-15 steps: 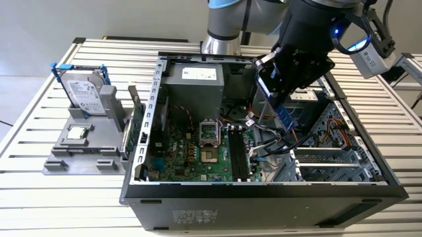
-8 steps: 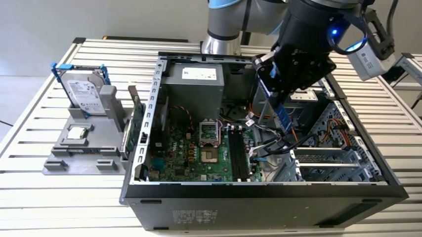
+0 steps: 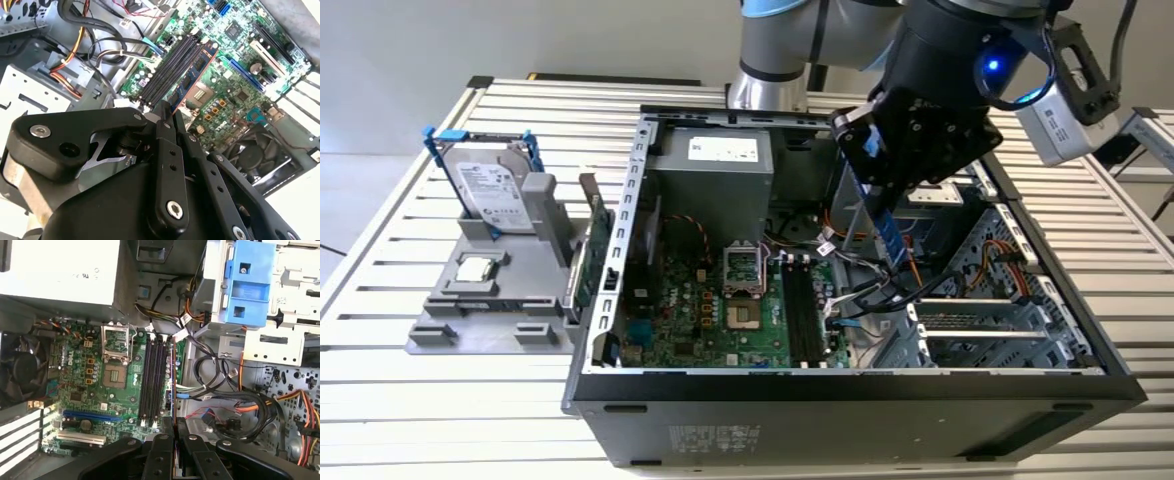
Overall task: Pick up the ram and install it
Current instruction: 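Insert the ram into the slot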
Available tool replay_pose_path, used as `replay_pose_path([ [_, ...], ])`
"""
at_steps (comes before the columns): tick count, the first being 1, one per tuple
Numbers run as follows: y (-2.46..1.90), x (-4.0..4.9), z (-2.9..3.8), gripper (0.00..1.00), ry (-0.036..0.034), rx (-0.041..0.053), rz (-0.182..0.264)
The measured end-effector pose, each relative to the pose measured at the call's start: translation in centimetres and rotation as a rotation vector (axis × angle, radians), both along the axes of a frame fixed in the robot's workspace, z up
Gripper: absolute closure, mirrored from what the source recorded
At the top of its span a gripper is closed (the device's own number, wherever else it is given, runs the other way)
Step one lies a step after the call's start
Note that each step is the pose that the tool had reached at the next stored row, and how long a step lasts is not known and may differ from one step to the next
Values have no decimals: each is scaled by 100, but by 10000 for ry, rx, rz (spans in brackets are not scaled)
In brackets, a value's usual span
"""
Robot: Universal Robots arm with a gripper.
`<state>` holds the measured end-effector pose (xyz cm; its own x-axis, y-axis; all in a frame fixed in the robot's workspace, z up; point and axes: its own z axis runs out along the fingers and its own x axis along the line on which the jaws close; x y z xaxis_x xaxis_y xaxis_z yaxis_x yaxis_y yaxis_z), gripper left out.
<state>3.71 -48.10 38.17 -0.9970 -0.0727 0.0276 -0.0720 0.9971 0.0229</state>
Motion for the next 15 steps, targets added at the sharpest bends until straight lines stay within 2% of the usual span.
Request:
replay_pose_path([
  [3,-1,1,0,100,0,0,-189],
  [15,-1,1,-25,100,-1,1,-203],
])
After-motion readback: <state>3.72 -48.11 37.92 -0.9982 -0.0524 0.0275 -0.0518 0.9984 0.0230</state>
